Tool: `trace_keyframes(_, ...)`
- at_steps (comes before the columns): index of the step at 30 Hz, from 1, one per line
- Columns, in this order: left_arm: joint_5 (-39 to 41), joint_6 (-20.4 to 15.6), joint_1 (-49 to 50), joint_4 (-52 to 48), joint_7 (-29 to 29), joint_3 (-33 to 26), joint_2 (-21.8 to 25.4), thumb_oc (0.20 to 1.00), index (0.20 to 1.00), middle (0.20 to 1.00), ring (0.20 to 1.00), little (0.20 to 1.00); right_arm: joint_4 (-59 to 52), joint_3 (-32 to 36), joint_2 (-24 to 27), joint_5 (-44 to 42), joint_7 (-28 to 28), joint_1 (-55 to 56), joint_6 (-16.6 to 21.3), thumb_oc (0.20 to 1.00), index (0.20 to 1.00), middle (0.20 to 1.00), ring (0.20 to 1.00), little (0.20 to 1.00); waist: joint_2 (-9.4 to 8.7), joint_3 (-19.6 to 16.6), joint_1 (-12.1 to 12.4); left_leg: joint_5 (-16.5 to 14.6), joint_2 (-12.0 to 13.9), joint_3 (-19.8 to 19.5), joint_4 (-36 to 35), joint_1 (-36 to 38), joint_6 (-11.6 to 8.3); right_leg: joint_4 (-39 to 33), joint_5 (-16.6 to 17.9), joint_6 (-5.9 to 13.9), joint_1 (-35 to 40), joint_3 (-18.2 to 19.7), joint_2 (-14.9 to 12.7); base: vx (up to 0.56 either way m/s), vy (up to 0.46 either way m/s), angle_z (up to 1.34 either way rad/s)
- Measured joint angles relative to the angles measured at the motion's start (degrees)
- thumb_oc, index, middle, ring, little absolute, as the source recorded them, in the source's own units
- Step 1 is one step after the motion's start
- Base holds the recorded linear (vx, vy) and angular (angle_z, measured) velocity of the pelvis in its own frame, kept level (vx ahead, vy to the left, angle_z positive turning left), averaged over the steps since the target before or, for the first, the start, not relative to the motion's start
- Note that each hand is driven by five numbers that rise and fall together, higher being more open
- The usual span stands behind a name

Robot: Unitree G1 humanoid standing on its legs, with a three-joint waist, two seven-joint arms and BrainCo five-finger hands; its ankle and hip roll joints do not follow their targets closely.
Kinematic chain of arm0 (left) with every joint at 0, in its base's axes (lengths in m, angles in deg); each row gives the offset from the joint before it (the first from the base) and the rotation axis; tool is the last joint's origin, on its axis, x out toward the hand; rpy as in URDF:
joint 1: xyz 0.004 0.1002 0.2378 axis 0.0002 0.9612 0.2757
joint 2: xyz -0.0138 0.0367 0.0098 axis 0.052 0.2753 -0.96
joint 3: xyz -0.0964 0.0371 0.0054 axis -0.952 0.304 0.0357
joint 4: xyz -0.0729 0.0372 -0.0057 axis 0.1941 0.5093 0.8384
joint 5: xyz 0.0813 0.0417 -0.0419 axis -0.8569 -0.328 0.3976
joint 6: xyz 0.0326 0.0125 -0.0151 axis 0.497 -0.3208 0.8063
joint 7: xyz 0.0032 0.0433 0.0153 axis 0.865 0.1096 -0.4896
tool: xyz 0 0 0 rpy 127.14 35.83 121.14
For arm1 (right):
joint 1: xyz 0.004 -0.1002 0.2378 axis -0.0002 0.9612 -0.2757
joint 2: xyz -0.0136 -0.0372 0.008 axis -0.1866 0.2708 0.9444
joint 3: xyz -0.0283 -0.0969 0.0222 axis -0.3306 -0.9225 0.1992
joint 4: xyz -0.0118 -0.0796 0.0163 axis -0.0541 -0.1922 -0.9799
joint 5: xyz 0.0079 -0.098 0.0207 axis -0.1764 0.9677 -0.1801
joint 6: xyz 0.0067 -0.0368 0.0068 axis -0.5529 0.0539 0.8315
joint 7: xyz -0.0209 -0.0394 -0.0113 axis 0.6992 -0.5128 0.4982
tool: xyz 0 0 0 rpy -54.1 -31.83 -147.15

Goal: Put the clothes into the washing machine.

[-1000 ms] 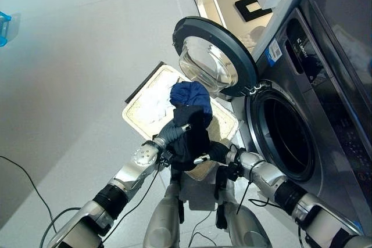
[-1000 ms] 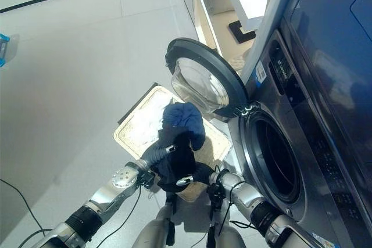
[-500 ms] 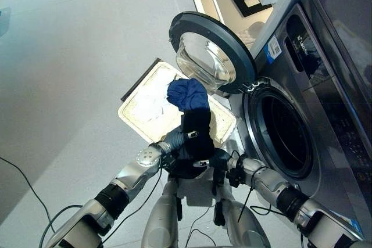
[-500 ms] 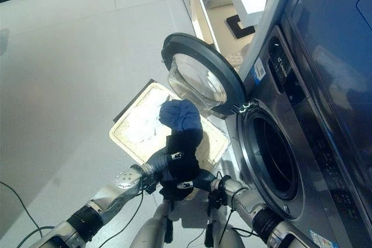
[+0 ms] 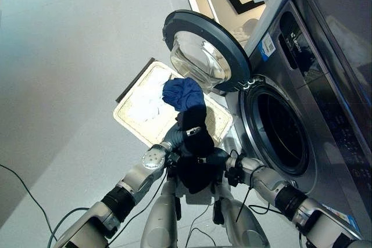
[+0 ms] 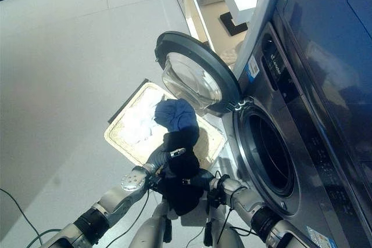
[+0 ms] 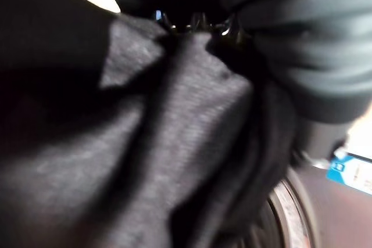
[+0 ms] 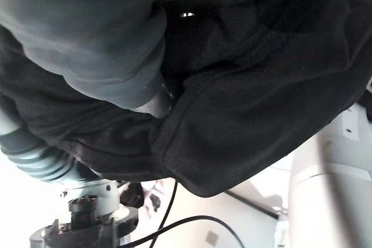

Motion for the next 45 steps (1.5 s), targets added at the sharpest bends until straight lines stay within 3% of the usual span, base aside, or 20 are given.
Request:
trace_keyframes(5, -13.61, -0.87, -0.28, 1.11, 10.45, -0.08, 0.6, 1.0, 1.0, 1.0, 1.0, 1.0, 3.42, 0.97, -2.62, -3.47, -1.26, 0.17, -0.13, 0.2, 0.2, 0.2, 0.2, 0.2, 0.01, 0.0, -0.03, 0.0, 0.07, 0.06, 0.0, 0.01, 0.0, 0.0, 0.01, -0.01, -0.06, 0.12, 0.0, 0.01, -0.015, -0.01)
trace_keyframes(7, -21.47, 1.28, -0.88, 1.78, 16.24, -0.08, 2.08, 1.0, 1.0, 1.0, 1.0, 1.0, 5.29, 1.86, -3.3, -6.19, -1.46, 0.51, -0.5, 0.2, 0.2, 0.2, 0.2, 0.2, 0.03, 0.01, -0.02, 0.0, 0.1, 0.08, 0.01, 0.03, 0.0, 0.0, 0.01, -0.01, -0.06, 0.12, -0.09, 0.04, 0.0, 0.0)
trace_keyframes(11, -25.66, 6.89, -3.3, 7.68, 22.29, -1.77, 5.81, 1.0, 1.0, 1.0, 1.0, 1.0, 10.82, 4.28, -3.84, -11.71, -1.9, 0.71, -1.14, 0.2, 0.2, 0.2, 0.2, 0.2, 0.17, 0.08, -0.1, 0.01, 0.2, 0.17, 0.01, 0.02, 0.0, 0.03, 0.0, -0.02, -0.16, 0.17, -0.15, 0.02, 0.01, -0.01)
trace_keyframes(16, -25.78, 10.08, -4.26, 17.01, 24.46, -7.05, 8.88, 1.0, 1.0, 1.0, 1.0, 1.0, 20.15, 11.19, -3.81, -17.45, -4.57, 1.11, 0.12, 0.2, 0.2, 0.2, 0.2, 0.2, 1.26, 0.61, -0.09, 0.04, 0.14, 0.4, 0.02, -0.22, -0.02, 0.11, -0.02, -0.03, -0.45, 0.24, -0.28, 0.02, 0.02, -0.02)
trace_keyframes(19, -25.69, 9.76, -4.0, 19.64, 24.53, -8.72, 9.09, 1.0, 1.0, 1.0, 1.0, 1.0, 22.67, 13.72, -3.26, -18.56, -6.54, 0.77, 1.89, 0.2, 0.2, 0.2, 0.2, 0.2, 1.94, 0.66, -0.15, 0.14, 0.07, 0.4, 0.02, -1.01, 0.03, 0.23, -0.03, -0.04, -1.28, 0.2, -0.37, 0.01, 0.005, 0.0)
trace_keyframes(22, -25.61, 6.66, -2.02, 24.0, 24.57, -9.84, 8.88, 1.0, 1.0, 1.0, 1.0, 1.0, 32.01, 22.82, -2.63, -21.12, -9.49, -2.03, 4.99, 0.2, 0.2, 0.2, 0.2, 0.2, 3.53, 0.76, -0.1, 0.22, -0.23, 0.59, 0.02, -1.8, 0.04, 0.99, -0.21, -0.22, -2.4, 0.13, -0.81, 0.01, -0.002, 0.01)
trace_keyframes(26, -25.61, 4.04, 0.91, 24.1, 24.43, -11.64, 8.63, 1.0, 1.0, 1.0, 1.0, 1.0, 34.9, 32.08, 0.37, -27.0, -14.59, -2.81, 8.52, 0.2, 0.2, 0.2, 0.2, 0.2, 5.63, 0.92, 0.05, 0.49, -0.59, 0.7, 0.03, -3.09, 0.35, 1.45, -0.21, -0.22, -3.75, -0.09, -1.3, 0.02, -0.042, 0.03)
trace_keyframes(30, -25.62, 1.29, 5.19, 20.39, 24.14, -11.71, 9.65, 1.0, 1.0, 1.0, 1.0, 1.0, 35.43, 46.84, 3.99, -39.28, -25.01, -3.96, 13.8, 0.2, 0.2, 0.2, 0.2, 0.2, 6.04, 0.87, 0.07, 0.54, -0.72, 0.81, 0.02, -4.3, 0.42, 1.99, -0.26, -0.13, -5.32, 0.07, -1.34, 0.02, -0.07, -0.02)
trace_keyframes(32, -25.6, 1.03, 5.53, 18.98, 23.93, -11.36, 9.97, 1.0, 1.0, 1.0, 1.0, 1.0, 33.19, 48.4, 4.49, -45.33, -28.8, -4.84, 15.59, 0.2, 0.2, 0.2, 0.2, 0.2, 6.26, 0.93, 0.11, 0.74, -0.69, 0.88, 0.02, -5.11, 0.69, 2.01, -0.09, -0.1, -6.18, 0.17, -1.3, 0.04, -0.106, -0.03)
trace_keyframes(34, -25.14, 0.9, 6.18, 16.0, 23.82, -11.29, 10.62, 1.0, 1.0, 1.0, 1.0, 1.0, 27.94, 51.53, 3.34, -55.17, -31.28, -4.18, 20.19, 0.2, 0.2, 0.2, 0.2, 0.2, 6.27, 0.96, 0.21, 0.71, -0.54, 1.04, 0.01, -5.34, 0.67, 1.96, -0.07, -0.09, -6.56, 0.33, -1.0, 0.02, -0.085, -0.08)
trace_keyframes(35, -24.31, -0.02, 7.09, 12.92, 23.84, -11.27, 11.66, 1.0, 1.0, 1.0, 1.0, 1.0, 24.58, 52.88, 1.42, -64.15, -32.56, -5.21, 27.54, 0.435, 0.435, 0.435, 0.435, 0.435, 6.37, 0.9, 0.68, 0.71, -0.69, 1.47, 0.01, -5.93, 0.67, 2.07, 0.14, -0.22, -7.47, 0.88, -1.24, 0.01, -0.059, -0.16)
trace_keyframes(36, -23.09, 0.81, 6.83, 10.01, 23.85, -10.35, 12.74, 1.0, 1.0, 1.0, 1.0, 1.0, 19.53, 54.15, -0.06, -65.03, -38.06, -5.45, 35.72, 0.435, 0.435, 0.435, 0.435, 0.435, 6.4, 0.88, 1.23, 0.63, -0.7, 1.51, 0.01, -6.65, 0.62, 2.05, 0.31, -0.28, -8.43, 1.32, -0.99, 0.04, -0.09, -0.24)
trace_keyframes(37, -22.29, 0.97, 6.84, 7.93, 23.84, -9.47, 13.9, 1.0, 1.0, 1.0, 1.0, 1.0, 17.12, 54.66, -1.22, -64.1, -42.55, -6.42, 41.2, 1.0, 1.0, 1.0, 1.0, 1.0, 6.45, 0.85, 1.99, 0.65, -0.69, 1.62, 0.01, -7.22, 0.66, 2.27, 0.76, -0.64, -9.39, 1.81, -1.1, -0.04, -0.036, -0.27)
trace_keyframes(38, -22.08, 1.01, 6.35, 6.92, 23.86, -9.42, 14.43, 1.0, 1.0, 1.0, 1.0, 1.0, 16.57, 54.76, -1.59, -61.43, -47.82, -7.99, 46.31, 1.0, 1.0, 1.0, 1.0, 1.0, 6.36, 0.91, 2.62, 0.7, -0.65, 1.62, 0.02, -7.7, 0.72, 2.45, 1.12, -0.76, -10.36, 2.29, -1.07, -0.02, -0.041, -0.25)
trace_keyframes(40, -21.53, 2.2, 5.92, 5.66, 23.79, -8.73, 15.37, 1.0, 1.0, 1.0, 1.0, 1.0, 14.28, 55.76, -1.89, -55.85, -59.37, -9.06, 47.95, 1.0, 1.0, 1.0, 1.0, 1.0, 6.38, 0.89, 2.88, 0.73, -0.98, 1.62, 0.02, -8.1, 0.74, 2.87, 1.12, -0.75, -11.25, 2.53, -1.35, -0.04, -0.008, -0.21)
trace_keyframes(41, -21.29, 2.45, 5.48, 5.21, 23.8, -8.76, 15.6, 1.0, 1.0, 1.0, 1.0, 1.0, 12.6, 55.74, -2.51, -48.56, -70.18, -9.56, 48.73, 1.0, 1.0, 1.0, 1.0, 1.0, 6.37, 0.9, 2.88, 0.73, -1.51, 1.61, 0.02, -8.0, 0.74, 2.8, 1.0, -0.56, -11.41, 2.54, -2.0, -0.03, -0.016, -0.21)
trace_keyframes(42, -21.3, 2.38, 5.02, 5.15, 23.81, -8.75, 15.84, 1.0, 1.0, 1.0, 1.0, 1.0, 11.73, 55.74, -2.54, -45.6, -74.82, -9.89, 48.73, 1.0, 1.0, 1.0, 1.0, 1.0, 6.36, 0.9, 2.86, 0.73, -1.81, 1.61, 0.01, -7.99, 0.74, 2.69, 1.04, -0.44, -11.5, 2.54, -2.33, -0.03, -0.02, -0.19)
trace_keyframes(45, -21.29, 2.17, 3.88, 5.22, 23.93, -8.57, 16.23, 1.0, 1.0, 1.0, 1.0, 1.0, 10.56, 55.58, -2.71, -43.21, -79.03, -10.28, 49.4, 1.0, 1.0, 1.0, 1.0, 1.0, 6.36, 0.91, 2.77, 0.74, -1.94, 1.59, 0.02, -8.02, 0.75, 2.26, 1.14, -0.31, -11.55, 2.5, -3.02, -0.01, -0.023, -0.07)
